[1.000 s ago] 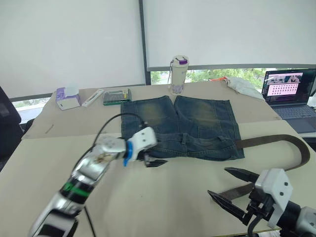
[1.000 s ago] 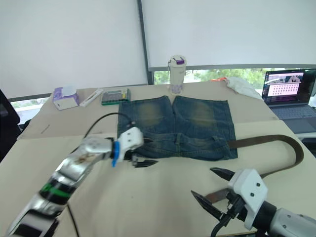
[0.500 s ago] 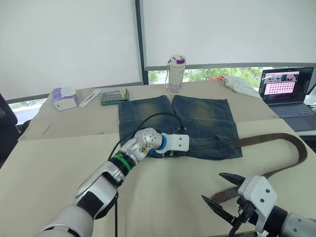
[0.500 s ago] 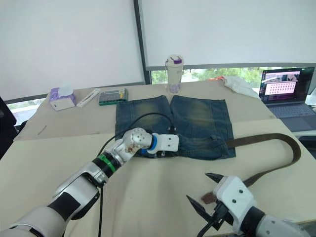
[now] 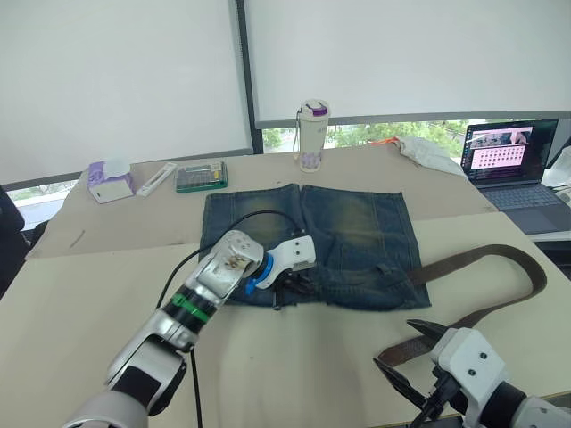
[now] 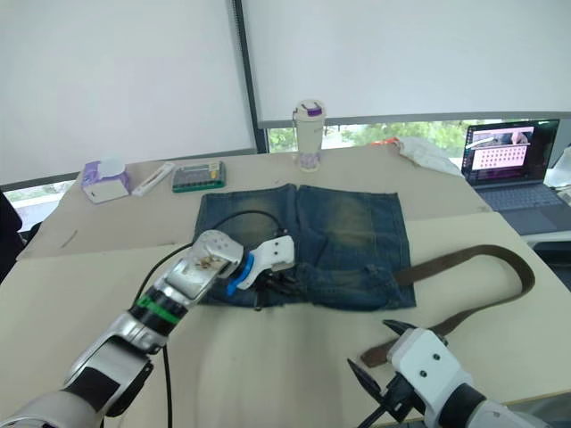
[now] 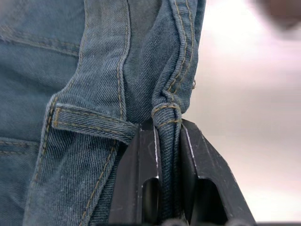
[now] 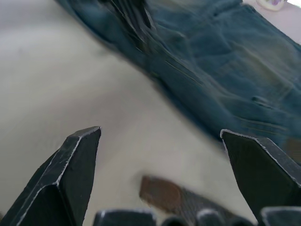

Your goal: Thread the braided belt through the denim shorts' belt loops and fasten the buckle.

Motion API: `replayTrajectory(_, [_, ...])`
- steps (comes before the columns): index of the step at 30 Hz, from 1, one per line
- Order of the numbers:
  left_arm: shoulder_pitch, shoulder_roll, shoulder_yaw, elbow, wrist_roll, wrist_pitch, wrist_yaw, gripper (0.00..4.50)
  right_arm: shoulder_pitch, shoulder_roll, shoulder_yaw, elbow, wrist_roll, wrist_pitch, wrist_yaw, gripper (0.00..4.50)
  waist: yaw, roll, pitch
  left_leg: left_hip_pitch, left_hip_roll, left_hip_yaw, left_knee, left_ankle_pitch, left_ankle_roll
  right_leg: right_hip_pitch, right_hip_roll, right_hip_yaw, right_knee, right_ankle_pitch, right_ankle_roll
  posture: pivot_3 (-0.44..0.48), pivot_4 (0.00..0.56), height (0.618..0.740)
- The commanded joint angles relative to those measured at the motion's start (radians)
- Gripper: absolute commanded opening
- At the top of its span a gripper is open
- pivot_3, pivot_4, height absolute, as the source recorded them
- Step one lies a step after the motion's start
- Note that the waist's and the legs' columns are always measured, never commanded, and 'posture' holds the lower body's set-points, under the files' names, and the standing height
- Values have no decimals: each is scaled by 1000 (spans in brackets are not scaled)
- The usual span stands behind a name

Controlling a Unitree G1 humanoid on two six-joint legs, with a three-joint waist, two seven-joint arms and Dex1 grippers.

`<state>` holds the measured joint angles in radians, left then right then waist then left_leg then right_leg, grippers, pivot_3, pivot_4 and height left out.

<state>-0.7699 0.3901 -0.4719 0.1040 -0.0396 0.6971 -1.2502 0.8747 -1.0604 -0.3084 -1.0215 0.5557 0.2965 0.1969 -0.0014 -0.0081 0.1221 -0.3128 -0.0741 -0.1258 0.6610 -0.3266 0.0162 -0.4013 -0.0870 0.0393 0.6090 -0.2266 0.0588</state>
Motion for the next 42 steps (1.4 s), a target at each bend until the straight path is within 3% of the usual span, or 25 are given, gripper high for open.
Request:
replayTrajectory(1, [19, 10, 8, -128, -57, 211, 28, 64, 45, -2, -137, -26, -16, 38, 103, 4500, 10, 0, 0, 1, 0, 0, 1, 0, 0, 0, 0, 0, 0, -1, 1, 0, 150, 740])
replayTrajectory(3, [25, 9, 19, -146, -78, 277, 61, 64, 72, -8, -202, -26, -51, 88, 170, 4500, 13, 0, 0, 1, 0, 0, 1, 0, 1, 0, 0, 0, 0, -1, 2, 0, 150, 740])
replayTrajectory(6, [32, -39, 44, -108, -74, 240, 159, 63, 43, -45, -247, -8, -154, 203, 260, 4500, 14, 0, 0, 1, 0, 0, 1, 0, 1, 1, 0, 0, -1, -3, 4, 0, 150, 740])
replayTrajectory(8, [32, -52, 63, -102, -88, 202, 179, 1106, 21, -77, -233, 19, -226, 220, 325, 4500, 16, 0, 0, 1, -1, 0, 1, 0, 1, 2, -1, 0, -1, -3, 4, 0, 150, 740])
replayTrajectory(12, [42, -42, 120, -138, -131, 144, 195, 2479, -24, -92, -192, 64, -319, 216, 425, 4500, 17, 0, 0, -1, -1, 0, 1, 1, -1, -1, -2, 0, -1, -2, 4, 0, 150, 740])
replayTrajectory(15, [84, 11, 164, -230, -208, 130, 138, 3475, -136, -114, -89, 165, -411, 192, 430, 4500, 11, 0, 0, -2, 0, 1, 1, 4, -8, -2, -2, 0, -1, 1, -2, 0, 150, 740])
replayTrajectory(21, [166, 88, 193, -320, -267, 88, 126, 3518, -295, -77, 41, 240, -441, 187, 492, 2662, 16, 1, 1, -2, 0, 0, 0, 5, -9, -2, -2, 0, -1, 2, -3, 0, 150, 740])
replayTrajectory(28, [265, 67, 221, -386, -318, 6, 166, 3518, -350, -60, 33, 274, -436, 197, 601, 210, 16, 1, 1, -2, 0, 0, 1, 5, -9, -1, -3, -1, -1, 2, -4, 0, 150, 740])
replayTrajectory(29, [273, 67, 219, -393, -322, -1, 169, 3518, -357, -61, 30, 282, -442, 192, 613, 31, 15, 1, 1, -2, 0, 0, 1, 5, -9, -1, -2, -1, -1, 2, -4, 0, 150, 740])
replayTrajectory(39, [285, 77, 193, -390, -351, -99, 127, 3518, -524, -23, -25, 222, -267, 321, 711, 31, 15, 1, 0, -2, 0, 0, 1, 4, -8, -1, -2, -1, -2, 3, -4, 0, 150, 740])
replayTrajectory(42, [256, 73, 207, -359, -375, -83, 118, 4299, -494, -75, -21, 248, -376, 262, 730, 0, 19, 1, 0, -2, 0, 0, 1, 3, -6, -2, -2, -1, -1, 3, -4, 0, 150, 740])
